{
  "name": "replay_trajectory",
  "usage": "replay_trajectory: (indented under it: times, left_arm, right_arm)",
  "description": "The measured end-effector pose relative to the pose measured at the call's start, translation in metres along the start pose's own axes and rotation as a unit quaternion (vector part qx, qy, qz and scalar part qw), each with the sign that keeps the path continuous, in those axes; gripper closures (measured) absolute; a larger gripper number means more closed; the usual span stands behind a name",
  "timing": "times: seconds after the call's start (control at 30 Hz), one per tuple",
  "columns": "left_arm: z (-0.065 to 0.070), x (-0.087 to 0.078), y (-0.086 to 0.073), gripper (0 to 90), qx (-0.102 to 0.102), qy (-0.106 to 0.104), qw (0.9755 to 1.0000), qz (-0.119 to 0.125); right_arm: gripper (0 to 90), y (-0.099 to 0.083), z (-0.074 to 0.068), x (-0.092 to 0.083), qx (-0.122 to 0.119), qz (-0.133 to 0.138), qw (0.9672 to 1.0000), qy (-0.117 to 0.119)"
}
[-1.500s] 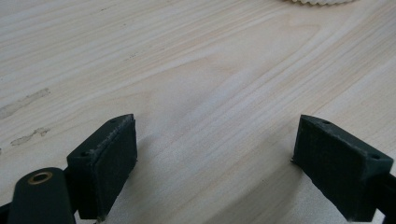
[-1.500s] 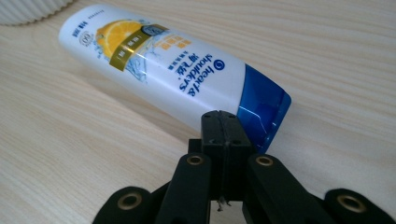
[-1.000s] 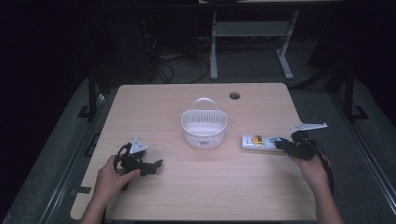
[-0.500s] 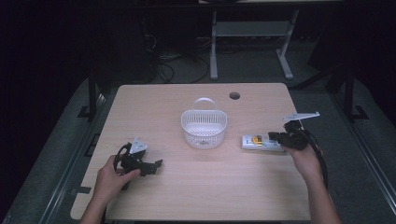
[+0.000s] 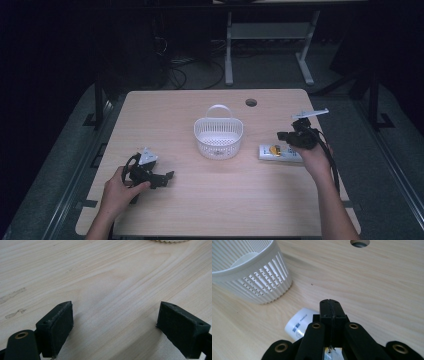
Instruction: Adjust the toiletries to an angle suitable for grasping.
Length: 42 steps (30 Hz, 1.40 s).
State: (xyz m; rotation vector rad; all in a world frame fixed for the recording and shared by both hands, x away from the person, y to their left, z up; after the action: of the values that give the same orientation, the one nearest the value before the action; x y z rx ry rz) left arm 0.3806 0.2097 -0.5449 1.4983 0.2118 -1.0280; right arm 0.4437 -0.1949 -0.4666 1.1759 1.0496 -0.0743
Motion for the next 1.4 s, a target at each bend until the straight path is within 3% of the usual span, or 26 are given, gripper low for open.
replay_trajectory:
  times: [0.27, 0.73, 1.2, 1.4]
  left_arm:
    - [0.0, 0.0, 0.0, 13.0, 0.001, -0.001, 1.0, 0.0]
    - [0.0, 0.0, 0.0, 13.0, 0.002, -0.001, 1.0, 0.0]
    - [0.001, 0.0, 0.0, 13.0, 0.003, -0.004, 1.0, 0.0]
    - [0.001, 0.0, 0.0, 13.0, 0.003, -0.003, 1.0, 0.0]
  right_arm:
    - [89.5, 0.014, -0.007, 0.022, -0.009, -0.005, 0.9999, 0.003]
    - [89.5, 0.008, -0.013, 0.057, -0.005, -0.043, 0.999, 0.015]
    - [89.5, -0.005, -0.015, 0.074, -0.003, -0.084, 0.9963, 0.017]
    - [89.5, -0.007, -0.018, 0.075, -0.005, -0.085, 0.9961, 0.022]
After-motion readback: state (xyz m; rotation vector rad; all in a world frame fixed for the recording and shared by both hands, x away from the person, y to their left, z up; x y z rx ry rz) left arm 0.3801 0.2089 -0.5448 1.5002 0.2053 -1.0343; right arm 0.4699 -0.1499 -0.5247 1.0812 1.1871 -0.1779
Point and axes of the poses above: each handheld gripper's, and its own axes: x roughly forward along the jaws, y roughly out of its top, z roughly to its right, the point moved 10 cm from there along x, roughly forward along the jaws, and after that the axes turned 12 degrees about -x, right-handed, at the moved point
